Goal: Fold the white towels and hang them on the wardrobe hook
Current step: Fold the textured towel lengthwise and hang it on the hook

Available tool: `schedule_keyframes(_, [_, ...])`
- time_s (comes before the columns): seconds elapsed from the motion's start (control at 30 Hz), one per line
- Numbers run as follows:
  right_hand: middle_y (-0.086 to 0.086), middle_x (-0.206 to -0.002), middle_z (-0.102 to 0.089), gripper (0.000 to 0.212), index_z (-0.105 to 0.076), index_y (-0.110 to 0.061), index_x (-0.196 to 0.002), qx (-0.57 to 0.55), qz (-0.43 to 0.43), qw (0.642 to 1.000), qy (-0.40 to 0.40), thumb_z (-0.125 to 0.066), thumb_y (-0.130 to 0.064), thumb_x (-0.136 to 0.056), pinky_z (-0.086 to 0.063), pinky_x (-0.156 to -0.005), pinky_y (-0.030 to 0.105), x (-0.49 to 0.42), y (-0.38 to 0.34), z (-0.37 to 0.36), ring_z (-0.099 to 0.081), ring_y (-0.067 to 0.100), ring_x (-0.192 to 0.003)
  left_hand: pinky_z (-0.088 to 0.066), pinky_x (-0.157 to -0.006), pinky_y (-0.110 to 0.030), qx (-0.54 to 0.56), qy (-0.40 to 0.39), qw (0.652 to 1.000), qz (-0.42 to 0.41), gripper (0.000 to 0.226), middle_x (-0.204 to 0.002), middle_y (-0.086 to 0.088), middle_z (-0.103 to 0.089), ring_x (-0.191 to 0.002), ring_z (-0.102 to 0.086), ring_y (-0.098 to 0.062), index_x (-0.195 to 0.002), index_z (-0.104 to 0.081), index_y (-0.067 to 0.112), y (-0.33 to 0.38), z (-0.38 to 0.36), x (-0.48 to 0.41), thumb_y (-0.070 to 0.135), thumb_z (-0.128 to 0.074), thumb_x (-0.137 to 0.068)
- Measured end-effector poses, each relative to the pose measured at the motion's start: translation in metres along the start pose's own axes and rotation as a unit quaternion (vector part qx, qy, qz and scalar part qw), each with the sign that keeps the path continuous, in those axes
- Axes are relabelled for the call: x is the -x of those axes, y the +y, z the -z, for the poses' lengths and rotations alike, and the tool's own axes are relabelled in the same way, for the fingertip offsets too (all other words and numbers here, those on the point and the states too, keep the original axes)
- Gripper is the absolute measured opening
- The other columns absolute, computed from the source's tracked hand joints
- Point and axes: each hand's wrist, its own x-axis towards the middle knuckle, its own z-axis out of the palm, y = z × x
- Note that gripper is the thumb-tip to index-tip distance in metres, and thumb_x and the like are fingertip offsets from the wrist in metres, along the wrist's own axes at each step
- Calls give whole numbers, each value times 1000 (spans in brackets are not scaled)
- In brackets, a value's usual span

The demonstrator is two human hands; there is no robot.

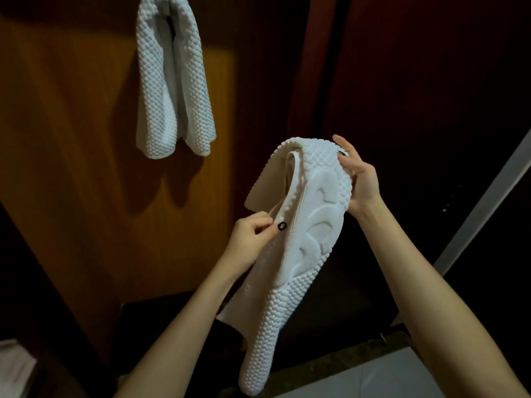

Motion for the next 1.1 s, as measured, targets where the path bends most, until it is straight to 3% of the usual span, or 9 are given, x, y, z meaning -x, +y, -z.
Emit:
schedule_keyframes(0.1, [13,-118,-65,34,-60,-19,-120,-8,3,1000,17,-46,-5,-93,-55,-89,43,0,2,4,-66,29,-105,-48,-74,-47,-54,34,997,-47,18,-88,-21,-62,-84,-60,-36,-91,-73,-1,3,2,4,13,-62,-91])
schedule_keyframes(0.23, [13,-120,-62,34,-59,-19,-122,-5,9,999,37,-46,-5,-94,-56,-85,41,-2,5,6,-66,28,-104,-49,-82,-34,-124,-62,990,-24,13,-92,-5,-62,-88,-60,-17,-96,-74,11,-4,8,10,12,-63,-90])
schedule_keyframes(0.33, [11,-121,-61,33,-58,-20,-121,6,19,999,38,-45,-5,-95,-57,-81,38,-3,7,3,-67,26,-103,-50,-84,-41,-144,-61,987,-20,12,-90,-7,-67,-87,-63,-19,-87,-73,13,-13,7,14,5,-66,-84])
schedule_keyframes(0.47, [12,-122,-60,32,-57,-20,-120,16,33,999,29,-45,-3,-95,-56,-83,38,-6,8,-4,-67,25,-103,-50,-79,-24,-40,5,999,-10,28,-94,4,-66,-88,-62,-7,-97,-63,26,-18,-1,27,2,-67,-84])
schedule_keyframes(0.57, [12,-119,-61,32,-57,-18,-120,1,37,999,34,-44,-3,-95,-57,-83,37,-8,7,-6,-67,25,-101,-46,-82,-12,-23,-40,999,1,53,-107,18,-53,-94,-56,11,-113,-44,39,-18,-6,36,-1,-65,-85])
schedule_keyframes(0.73, [13,-120,-60,33,-56,-17,-122,-10,44,998,54,-44,-2,-95,-56,-83,38,-15,6,-9,-66,26,-102,-49,-76,-13,-83,10,996,-18,54,-99,18,-57,-90,-59,6,-109,-42,45,-32,-4,37,1,-63,-86])
schedule_keyframes(0.83, [13,-119,-60,33,-55,-16,-122,0,46,998,49,-44,-1,-94,-57,-81,36,-17,6,-11,-67,25,-100,-50,-75,-18,-192,4,979,-74,35,-93,15,-53,-83,-55,0,-107,-51,29,-43,-5,39,1,-57,-88])
schedule_keyframes(0.93, [12,-117,-61,33,-56,-17,-120,14,43,997,54,-44,-1,-94,-57,-79,35,-21,8,-15,-68,24,-98,-37,-79,-5,-268,11,954,-136,17,-97,5,-47,-83,-45,1,-100,-61,2,-56,-3,35,-3,-53,-86])
schedule_keyframes(1.1, [14,-121,-59,33,-55,-16,-122,20,49,997,60,-45,-2,-95,-57,-82,38,-32,10,-22,-67,26,-101,-41,-77,-12,-183,60,981,-26,27,-97,0,-58,-88,-55,-10,-100,-66,3,-67,3,38,-12,-56,-81])
